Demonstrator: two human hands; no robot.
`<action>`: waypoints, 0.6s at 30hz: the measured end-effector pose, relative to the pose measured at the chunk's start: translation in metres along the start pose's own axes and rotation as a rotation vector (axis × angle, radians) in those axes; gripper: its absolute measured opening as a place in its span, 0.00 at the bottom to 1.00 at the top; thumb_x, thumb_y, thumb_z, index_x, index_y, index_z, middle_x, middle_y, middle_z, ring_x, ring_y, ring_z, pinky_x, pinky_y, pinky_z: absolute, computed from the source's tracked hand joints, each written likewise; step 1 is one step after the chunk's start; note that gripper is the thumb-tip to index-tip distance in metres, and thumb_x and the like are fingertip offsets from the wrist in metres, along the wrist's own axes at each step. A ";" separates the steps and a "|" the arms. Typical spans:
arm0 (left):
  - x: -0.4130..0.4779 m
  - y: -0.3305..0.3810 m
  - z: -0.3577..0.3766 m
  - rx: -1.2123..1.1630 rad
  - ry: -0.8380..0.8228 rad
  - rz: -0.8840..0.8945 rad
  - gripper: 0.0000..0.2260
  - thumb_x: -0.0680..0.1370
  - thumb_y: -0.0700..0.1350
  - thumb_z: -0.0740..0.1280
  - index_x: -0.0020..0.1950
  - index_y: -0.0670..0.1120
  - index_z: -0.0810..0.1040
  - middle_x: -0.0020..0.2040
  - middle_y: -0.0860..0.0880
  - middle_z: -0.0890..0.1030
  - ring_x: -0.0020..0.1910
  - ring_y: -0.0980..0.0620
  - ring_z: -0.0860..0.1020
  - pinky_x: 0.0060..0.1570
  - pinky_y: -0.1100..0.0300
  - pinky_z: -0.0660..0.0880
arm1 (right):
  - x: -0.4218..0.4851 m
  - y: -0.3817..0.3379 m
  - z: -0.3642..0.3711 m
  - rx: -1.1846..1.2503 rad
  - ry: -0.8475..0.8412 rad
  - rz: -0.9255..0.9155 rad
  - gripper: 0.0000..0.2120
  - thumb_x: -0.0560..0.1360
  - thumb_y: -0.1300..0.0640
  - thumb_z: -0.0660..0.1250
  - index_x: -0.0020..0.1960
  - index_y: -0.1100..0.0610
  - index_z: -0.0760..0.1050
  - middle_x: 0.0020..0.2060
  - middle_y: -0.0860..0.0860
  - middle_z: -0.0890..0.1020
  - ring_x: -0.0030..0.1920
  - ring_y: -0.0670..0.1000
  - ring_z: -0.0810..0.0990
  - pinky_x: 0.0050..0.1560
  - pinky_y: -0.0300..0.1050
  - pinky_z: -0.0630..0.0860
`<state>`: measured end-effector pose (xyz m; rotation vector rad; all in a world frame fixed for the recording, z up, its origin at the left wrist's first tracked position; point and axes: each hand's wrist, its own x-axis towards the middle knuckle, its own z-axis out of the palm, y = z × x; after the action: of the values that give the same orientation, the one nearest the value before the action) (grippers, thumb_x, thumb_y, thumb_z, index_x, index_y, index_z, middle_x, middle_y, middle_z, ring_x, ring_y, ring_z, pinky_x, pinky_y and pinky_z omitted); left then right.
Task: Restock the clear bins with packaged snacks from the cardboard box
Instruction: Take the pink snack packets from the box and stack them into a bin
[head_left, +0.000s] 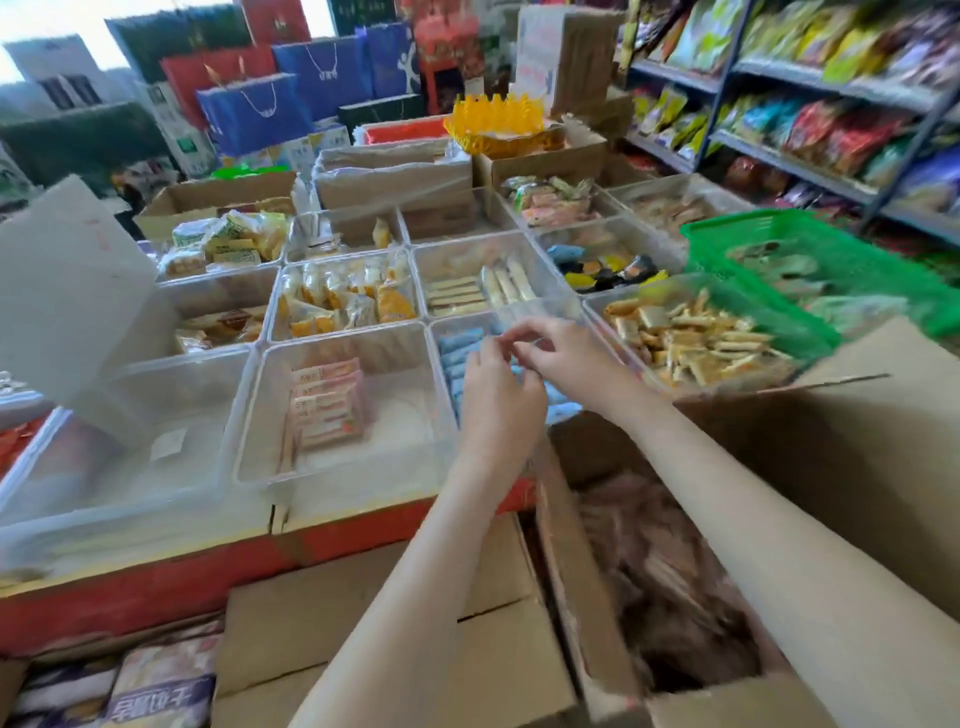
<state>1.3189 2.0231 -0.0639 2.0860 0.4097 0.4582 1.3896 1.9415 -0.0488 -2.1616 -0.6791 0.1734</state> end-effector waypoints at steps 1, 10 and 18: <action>-0.020 0.019 0.016 0.032 -0.031 0.018 0.14 0.78 0.40 0.60 0.63 0.43 0.71 0.59 0.45 0.74 0.57 0.47 0.74 0.52 0.57 0.69 | -0.025 0.012 -0.020 -0.014 0.021 0.011 0.10 0.78 0.61 0.63 0.57 0.55 0.79 0.49 0.50 0.82 0.50 0.48 0.79 0.46 0.36 0.72; -0.111 0.061 0.161 0.403 -0.669 -0.173 0.19 0.79 0.45 0.60 0.69 0.42 0.69 0.66 0.43 0.73 0.64 0.44 0.72 0.54 0.59 0.69 | -0.180 0.155 -0.109 -0.169 -0.150 0.357 0.11 0.77 0.58 0.61 0.58 0.57 0.77 0.48 0.51 0.79 0.43 0.46 0.75 0.44 0.37 0.70; -0.122 -0.011 0.212 0.522 -0.738 -0.522 0.21 0.83 0.46 0.56 0.73 0.37 0.61 0.55 0.41 0.75 0.44 0.50 0.73 0.42 0.60 0.70 | -0.213 0.263 -0.096 -0.162 -0.254 0.635 0.14 0.78 0.55 0.62 0.62 0.58 0.75 0.59 0.55 0.78 0.57 0.54 0.77 0.57 0.45 0.73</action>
<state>1.3110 1.8185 -0.1992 2.3299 0.6352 -0.7842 1.3509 1.6315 -0.2118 -2.4750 -0.1180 0.7589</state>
